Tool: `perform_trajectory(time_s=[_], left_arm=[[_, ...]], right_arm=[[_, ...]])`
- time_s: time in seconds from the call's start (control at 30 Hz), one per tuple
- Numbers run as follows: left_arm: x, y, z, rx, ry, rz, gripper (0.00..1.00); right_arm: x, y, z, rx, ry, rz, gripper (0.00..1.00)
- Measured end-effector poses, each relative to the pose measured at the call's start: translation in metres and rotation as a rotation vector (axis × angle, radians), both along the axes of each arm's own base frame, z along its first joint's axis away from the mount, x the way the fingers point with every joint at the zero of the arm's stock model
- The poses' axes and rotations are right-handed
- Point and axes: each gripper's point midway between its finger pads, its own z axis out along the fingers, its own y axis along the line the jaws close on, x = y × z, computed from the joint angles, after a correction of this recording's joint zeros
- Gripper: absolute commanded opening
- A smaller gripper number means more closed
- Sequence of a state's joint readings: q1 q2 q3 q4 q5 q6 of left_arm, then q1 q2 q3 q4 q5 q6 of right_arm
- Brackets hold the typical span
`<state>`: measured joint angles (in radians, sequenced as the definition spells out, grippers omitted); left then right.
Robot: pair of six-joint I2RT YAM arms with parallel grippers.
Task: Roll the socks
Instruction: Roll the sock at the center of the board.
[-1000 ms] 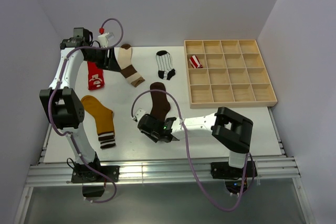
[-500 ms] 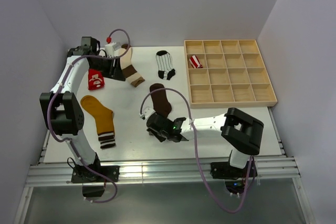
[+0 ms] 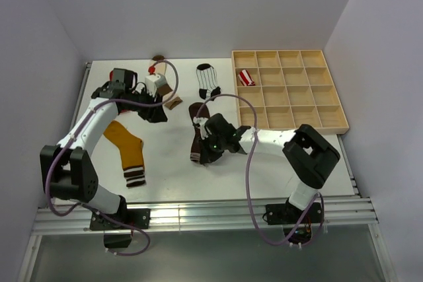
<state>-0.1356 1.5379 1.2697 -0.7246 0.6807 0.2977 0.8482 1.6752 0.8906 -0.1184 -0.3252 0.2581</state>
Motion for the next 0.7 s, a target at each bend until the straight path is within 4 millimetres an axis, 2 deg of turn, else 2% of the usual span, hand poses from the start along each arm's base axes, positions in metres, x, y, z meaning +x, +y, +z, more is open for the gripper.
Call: perform_trajectory(time_s=[0.13,0.27,0.37,0.57,0.7], left_arm=[[-0.028,-0.017,-0.002,0.022,-0.080,-0.101,0.47],[-0.047,-0.033,-0.006,0.038,-0.137,-0.209,0.51],[-0.063,-0.046,-0.019,0.060,-0.168,-0.299,0.54],[-0.104,-0.069,-0.056,0.108,-0.175,-0.479,0.57],[-0.109,-0.075,-0.061,0.114,-0.206,-0.534,0.57]], right_arm=[[0.009,0.006,0.008,0.062,0.103,0.014,0.06],[0.013,0.016,0.013,0.100,0.199,0.042,0.06],[0.012,0.021,0.012,0.124,0.270,0.067,0.06],[0.003,0.015,0.003,0.139,0.406,0.081,0.06],[-0.002,0.010,-0.003,0.150,0.477,0.081,0.06]])
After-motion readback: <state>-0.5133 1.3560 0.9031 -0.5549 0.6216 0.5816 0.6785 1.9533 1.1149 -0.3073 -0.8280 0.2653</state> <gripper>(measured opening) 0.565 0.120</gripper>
